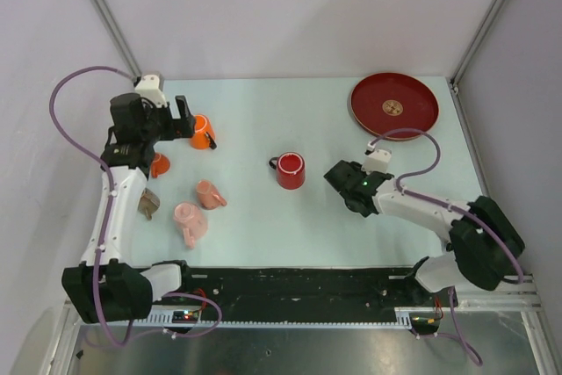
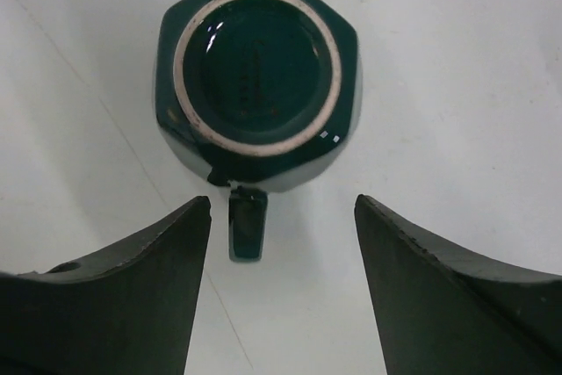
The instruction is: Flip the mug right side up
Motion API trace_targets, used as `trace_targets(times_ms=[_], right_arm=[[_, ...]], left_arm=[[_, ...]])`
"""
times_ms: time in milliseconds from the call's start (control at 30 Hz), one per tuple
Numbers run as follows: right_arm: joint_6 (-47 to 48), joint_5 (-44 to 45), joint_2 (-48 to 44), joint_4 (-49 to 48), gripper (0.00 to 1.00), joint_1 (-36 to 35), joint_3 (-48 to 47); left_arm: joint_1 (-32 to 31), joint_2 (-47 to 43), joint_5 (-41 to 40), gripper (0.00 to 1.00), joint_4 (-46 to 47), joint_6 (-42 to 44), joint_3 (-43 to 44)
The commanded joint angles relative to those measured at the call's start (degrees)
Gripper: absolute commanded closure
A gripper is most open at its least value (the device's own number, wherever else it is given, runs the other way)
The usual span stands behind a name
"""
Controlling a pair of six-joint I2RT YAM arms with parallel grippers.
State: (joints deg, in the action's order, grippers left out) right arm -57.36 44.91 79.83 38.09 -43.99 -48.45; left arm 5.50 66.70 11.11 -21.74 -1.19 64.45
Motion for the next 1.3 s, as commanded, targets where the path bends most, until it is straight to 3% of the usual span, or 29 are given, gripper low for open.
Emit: trace_targets(times_ms=[0,167,333,400,500,733,800,867,1000,1100,1200,1267], right_arm=[[-2.2,3.3,4.7,-5.4,0.30,1.4,-0.1],[0.7,1.3,8.6,-9.8,0.48,4.1,0.3],[4.7,-1.7,9.1,-13.6,0.89,6.7,0.5],[6.7,-3.6,7.9,-14.3,0.97,7.8,0.5],[10.2,-12.3,3.4,-15.5,1.00,10.5,0.5],[14.0,-49.8,-13.3,-17.8,1.00,21.4,-2.3],[13.0,-57.7,-15.8,-16.1,1.00,23.0,-5.4],[11.2,-65.5,-17.1,-15.8,1.00,23.9,-8.5],[4.9,-79.9,-17.6,-21.0,1.00,25.4,-13.7],[0.3,-87.2,-16.7,-25.4,1.00,25.9,-17.8],[-1.8,-90.1,-14.9,-26.4,1.00,26.1,-22.1],[-0.8,-90.7,-13.3,-24.4,1.00,26.8,-25.6]], left_arm=[[-0.8,0.2,2.1,0.02,-4.3,-3.3,2.8],[-1.5,-0.4,4.0,0.03,-5.1,-3.5,2.4],[-2.6,-1.6,7.1,0.04,-6.7,-1.5,1.9],[-3.3,-2.2,8.5,0.04,-8.1,0.3,1.7],[-4.2,-3.9,12.4,0.05,-11.9,7.7,1.8],[-5.8,-11.8,15.5,0.05,-16.8,41.0,4.8],[-8.2,-10.1,17.0,0.11,-16.9,48.1,8.4],[-13.8,-7.2,14.5,0.18,-16.7,54.4,12.7],[-26.6,-1.5,14.9,0.19,-16.5,61.4,19.9],[-30.9,2.4,18.4,0.20,-16.5,66.8,25.7],[-31.4,6.7,19.5,0.18,-16.2,78.5,29.7],[-29.4,11.6,18.1,0.17,-15.4,76.8,39.2]])
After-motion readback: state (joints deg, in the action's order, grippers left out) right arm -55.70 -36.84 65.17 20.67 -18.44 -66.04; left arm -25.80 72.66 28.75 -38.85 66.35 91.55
